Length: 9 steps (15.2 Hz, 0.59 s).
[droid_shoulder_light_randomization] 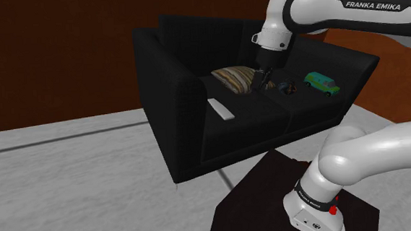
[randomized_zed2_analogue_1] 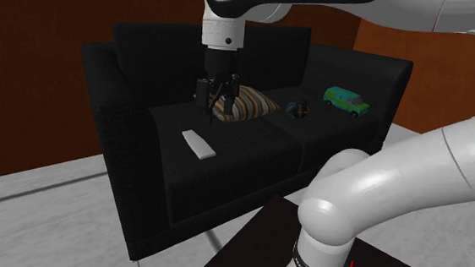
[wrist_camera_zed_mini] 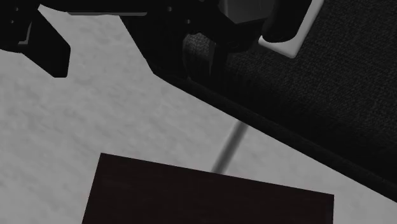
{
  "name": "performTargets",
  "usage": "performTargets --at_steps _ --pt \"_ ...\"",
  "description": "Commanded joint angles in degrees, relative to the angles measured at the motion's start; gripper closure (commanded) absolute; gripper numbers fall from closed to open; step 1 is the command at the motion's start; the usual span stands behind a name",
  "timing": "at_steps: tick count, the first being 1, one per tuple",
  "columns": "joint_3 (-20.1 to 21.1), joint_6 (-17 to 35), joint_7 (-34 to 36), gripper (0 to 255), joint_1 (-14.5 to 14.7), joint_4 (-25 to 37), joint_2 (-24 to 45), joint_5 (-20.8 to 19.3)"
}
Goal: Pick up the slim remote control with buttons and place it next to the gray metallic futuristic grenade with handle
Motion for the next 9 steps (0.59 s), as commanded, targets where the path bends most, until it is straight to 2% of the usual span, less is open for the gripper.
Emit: performTargets --at_steps 1,9 --pt "0.0 0.0 0.0 0 0.0 0.0 0.0 0.0" --pt "0.56 13.89 4.52 0 -3.83 0.98 14.42 -1.67"
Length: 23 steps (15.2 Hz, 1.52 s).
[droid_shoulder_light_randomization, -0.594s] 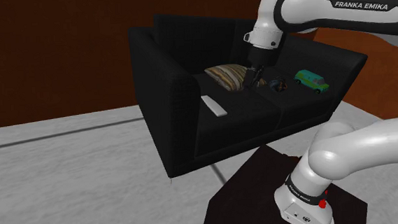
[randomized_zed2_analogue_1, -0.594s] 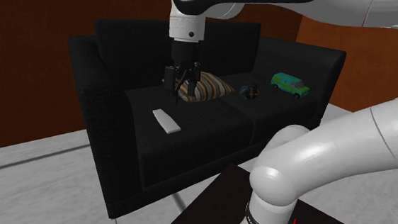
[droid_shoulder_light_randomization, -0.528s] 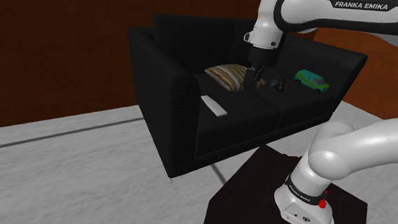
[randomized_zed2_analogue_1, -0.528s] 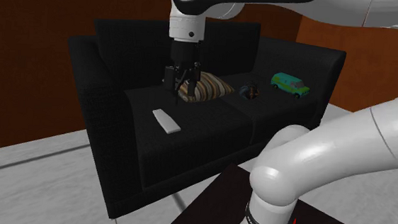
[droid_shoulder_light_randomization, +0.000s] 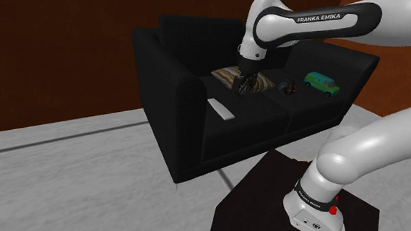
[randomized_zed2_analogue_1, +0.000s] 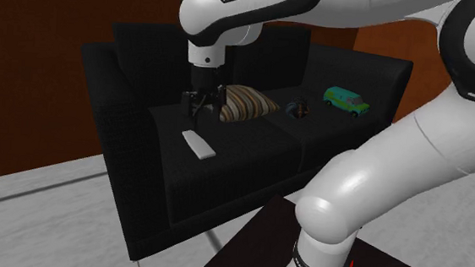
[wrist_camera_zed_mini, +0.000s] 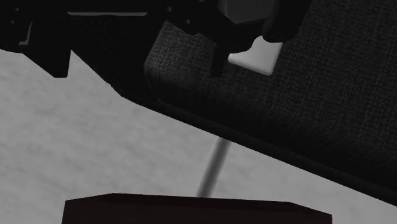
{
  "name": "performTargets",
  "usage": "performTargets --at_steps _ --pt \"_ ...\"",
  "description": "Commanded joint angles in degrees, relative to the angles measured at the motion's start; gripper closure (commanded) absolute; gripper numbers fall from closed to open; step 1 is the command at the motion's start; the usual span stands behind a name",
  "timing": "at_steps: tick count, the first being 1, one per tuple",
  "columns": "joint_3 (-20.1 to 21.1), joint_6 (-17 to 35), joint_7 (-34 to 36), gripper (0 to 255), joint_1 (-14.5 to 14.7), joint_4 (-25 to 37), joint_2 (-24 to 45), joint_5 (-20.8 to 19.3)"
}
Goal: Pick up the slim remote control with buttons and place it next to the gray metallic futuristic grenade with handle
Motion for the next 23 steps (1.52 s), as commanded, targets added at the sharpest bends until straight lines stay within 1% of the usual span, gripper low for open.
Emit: performTargets --at_steps 1,6,10,14,19,20,23 --pt "0.14 3.45 1.36 0 -0.91 0.59 3.83 -0.47" --pt "-0.07 10.48 4.61 0 -3.17 3.7 13.72 -1.98" --pt "-0.57 15.09 7.34 0 -4.8 7.27 21.7 -3.35" --pt "-1.42 18.75 10.07 0 -6.21 11.72 29.63 -4.72" --pt "-2.91 22.01 13.3 0 -7.7 18.41 39.35 -6.1" --pt "-3.23 22.45 13.83 0 -7.94 19.73 41.08 -6.28" --pt "-3.26 24.57 13.83 0 -7.93 18.8 42.26 -6.28"
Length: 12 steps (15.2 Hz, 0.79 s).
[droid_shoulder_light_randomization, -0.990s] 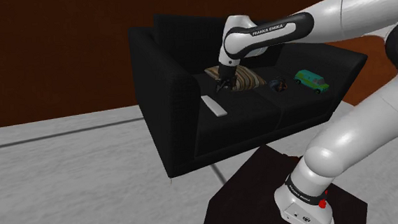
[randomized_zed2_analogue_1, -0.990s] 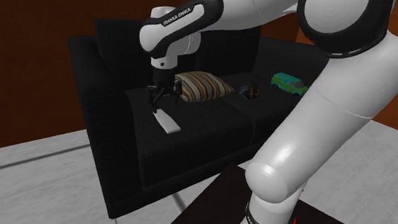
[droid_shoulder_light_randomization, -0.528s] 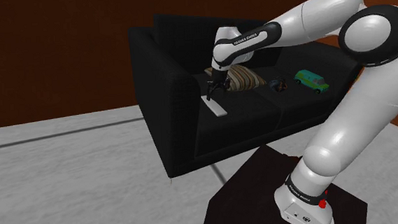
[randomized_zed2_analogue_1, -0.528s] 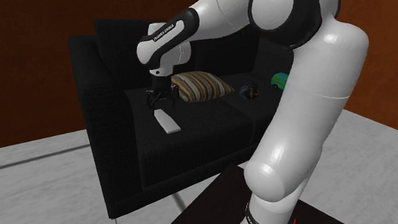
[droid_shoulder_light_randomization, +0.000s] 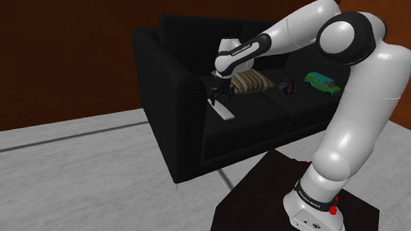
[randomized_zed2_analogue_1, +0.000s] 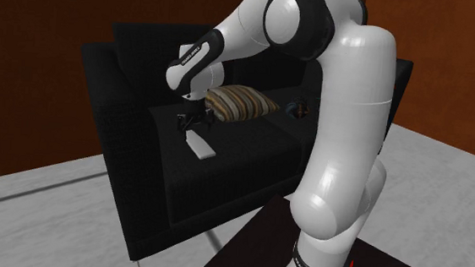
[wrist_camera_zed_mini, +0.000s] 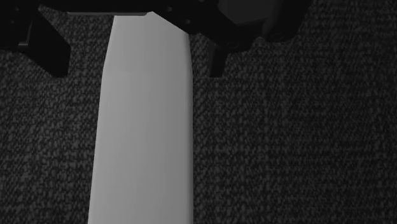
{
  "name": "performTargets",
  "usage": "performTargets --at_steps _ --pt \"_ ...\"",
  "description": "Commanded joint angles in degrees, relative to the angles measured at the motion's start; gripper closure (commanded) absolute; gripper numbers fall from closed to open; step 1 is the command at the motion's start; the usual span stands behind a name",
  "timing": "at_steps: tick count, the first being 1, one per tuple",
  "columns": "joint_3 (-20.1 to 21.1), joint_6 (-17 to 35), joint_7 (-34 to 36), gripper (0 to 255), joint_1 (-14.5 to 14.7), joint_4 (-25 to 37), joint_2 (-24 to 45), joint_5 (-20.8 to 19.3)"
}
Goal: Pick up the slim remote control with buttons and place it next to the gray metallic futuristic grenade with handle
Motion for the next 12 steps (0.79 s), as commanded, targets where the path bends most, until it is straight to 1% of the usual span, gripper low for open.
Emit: performTargets --at_steps 1,5,12 --pt "-0.05 1.34 0.09 0 -0.04 -0.14 1.15 -0.03" --pt "-0.06 3.84 0.09 0 -0.06 -1.09 2.71 -0.03" --pt "-0.06 3.82 0.09 0 -0.06 -1.07 2.72 -0.03"
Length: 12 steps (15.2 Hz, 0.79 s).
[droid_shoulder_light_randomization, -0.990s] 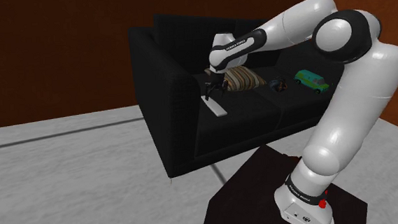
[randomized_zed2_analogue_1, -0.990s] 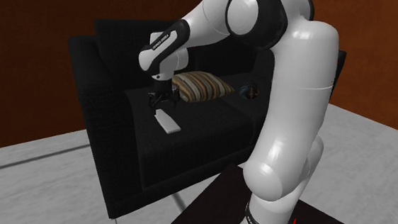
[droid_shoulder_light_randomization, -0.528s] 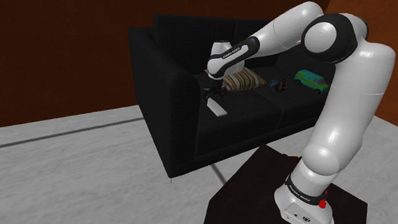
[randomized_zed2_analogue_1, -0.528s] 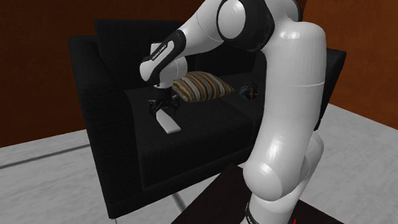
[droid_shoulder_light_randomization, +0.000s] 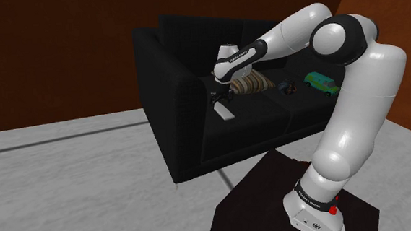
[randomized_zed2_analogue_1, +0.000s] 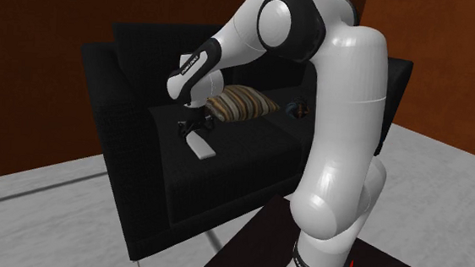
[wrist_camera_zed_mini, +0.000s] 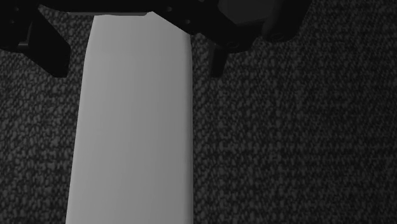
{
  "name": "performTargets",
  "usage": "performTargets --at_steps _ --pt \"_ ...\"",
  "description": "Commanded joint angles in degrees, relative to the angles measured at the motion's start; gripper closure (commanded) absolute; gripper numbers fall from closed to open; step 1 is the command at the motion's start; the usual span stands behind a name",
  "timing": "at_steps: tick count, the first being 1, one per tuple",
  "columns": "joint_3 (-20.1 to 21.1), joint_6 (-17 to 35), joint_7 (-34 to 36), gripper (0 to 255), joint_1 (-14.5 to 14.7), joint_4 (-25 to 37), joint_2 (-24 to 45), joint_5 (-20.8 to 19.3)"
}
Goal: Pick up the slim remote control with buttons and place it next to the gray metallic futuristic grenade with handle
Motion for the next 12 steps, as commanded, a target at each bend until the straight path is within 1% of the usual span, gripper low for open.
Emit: performTargets --at_steps 1,2,11,12 --pt "0.0 0.0 0.0 0 0.0 0.0 0.0 0.0" --pt "0.0 0.0 0.0 255 0.0 0.0 0.0 0.0" --pt "0.0 0.01 0.0 255 0.0 -0.01 0.0 0.0" --pt "0.0 -0.68 -0.01 255 0.0 0.23 -0.45 0.0"
